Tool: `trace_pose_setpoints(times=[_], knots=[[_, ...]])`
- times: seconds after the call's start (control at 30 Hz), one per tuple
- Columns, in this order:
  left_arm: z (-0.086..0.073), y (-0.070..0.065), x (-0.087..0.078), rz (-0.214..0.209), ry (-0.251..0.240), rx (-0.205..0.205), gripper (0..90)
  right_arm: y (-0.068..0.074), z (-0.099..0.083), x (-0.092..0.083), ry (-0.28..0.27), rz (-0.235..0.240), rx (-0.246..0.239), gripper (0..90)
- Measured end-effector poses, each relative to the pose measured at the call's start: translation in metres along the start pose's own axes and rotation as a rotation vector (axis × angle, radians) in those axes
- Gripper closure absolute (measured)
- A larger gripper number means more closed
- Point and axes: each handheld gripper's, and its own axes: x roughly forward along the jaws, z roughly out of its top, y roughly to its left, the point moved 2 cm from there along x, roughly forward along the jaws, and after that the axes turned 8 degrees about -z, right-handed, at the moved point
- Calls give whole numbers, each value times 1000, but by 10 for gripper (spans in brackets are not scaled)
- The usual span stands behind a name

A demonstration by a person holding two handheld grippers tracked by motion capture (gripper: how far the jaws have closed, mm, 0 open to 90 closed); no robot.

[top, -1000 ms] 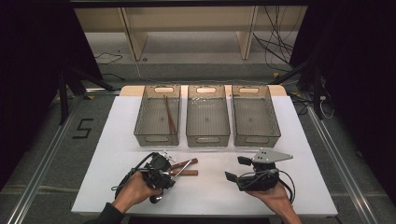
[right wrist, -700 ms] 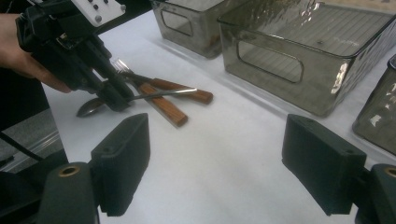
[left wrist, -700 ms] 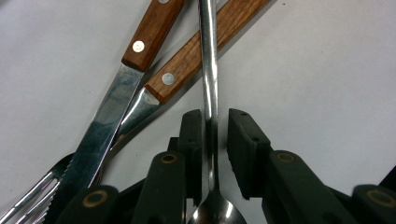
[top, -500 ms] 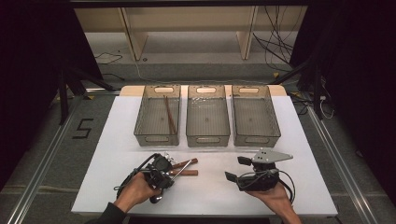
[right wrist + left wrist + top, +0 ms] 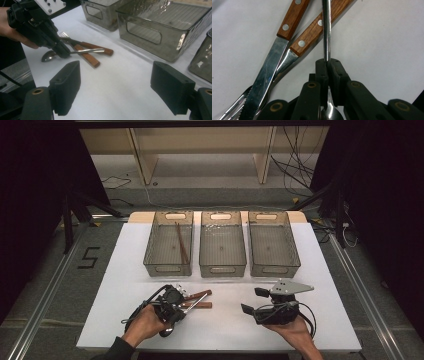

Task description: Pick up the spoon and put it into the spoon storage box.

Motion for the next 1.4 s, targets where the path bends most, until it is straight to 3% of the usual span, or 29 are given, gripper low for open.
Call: trace_pose_setpoints(times=[0.47, 0.83, 1.17, 1.4], knots=[[0, 6, -16, -14, -47, 16, 857, 0, 0, 0, 1, 1, 0, 249], [4, 10, -33, -47, -91, 4, 857, 0, 0, 0, 0, 1, 3, 249], [33, 9, -59, -59, -185, 34, 857, 1, 0, 1, -3, 5, 1, 248], [60, 18, -72, -86, -257, 21, 856, 1, -1, 0, -2, 8, 6, 248]])
